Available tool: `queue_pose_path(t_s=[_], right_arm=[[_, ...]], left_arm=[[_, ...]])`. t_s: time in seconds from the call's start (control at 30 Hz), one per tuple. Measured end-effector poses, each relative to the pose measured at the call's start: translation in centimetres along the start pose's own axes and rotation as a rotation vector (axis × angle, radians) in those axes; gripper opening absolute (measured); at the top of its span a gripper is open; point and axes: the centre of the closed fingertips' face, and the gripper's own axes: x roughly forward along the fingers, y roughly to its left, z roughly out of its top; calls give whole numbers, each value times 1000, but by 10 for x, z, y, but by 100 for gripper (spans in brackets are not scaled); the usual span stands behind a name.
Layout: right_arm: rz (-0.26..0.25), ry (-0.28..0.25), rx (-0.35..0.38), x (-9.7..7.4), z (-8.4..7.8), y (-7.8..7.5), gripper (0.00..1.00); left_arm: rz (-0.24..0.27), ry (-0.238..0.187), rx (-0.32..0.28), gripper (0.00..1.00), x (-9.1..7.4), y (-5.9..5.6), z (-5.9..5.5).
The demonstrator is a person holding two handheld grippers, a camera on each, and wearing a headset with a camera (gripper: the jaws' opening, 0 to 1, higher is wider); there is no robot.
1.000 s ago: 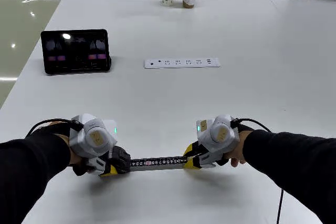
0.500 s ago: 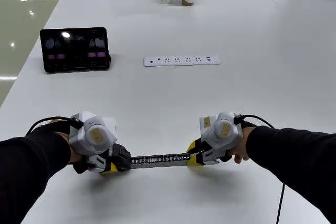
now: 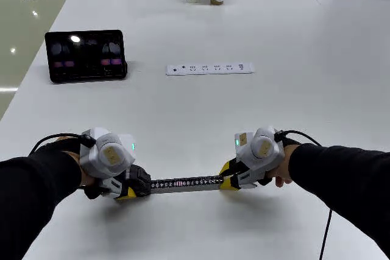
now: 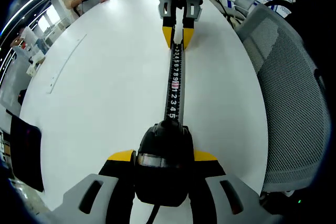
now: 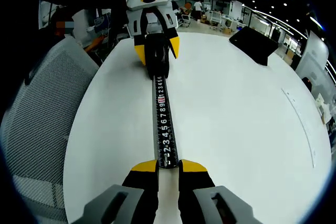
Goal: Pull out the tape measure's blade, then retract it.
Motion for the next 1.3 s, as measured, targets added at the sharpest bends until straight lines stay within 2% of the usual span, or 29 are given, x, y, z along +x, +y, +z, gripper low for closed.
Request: queue_pose_path(t_s=[1.3], right_arm=[[-10, 2, 16, -9, -14, -2, 11]], left_arm=[[-7, -11, -1, 34, 0, 1, 1]])
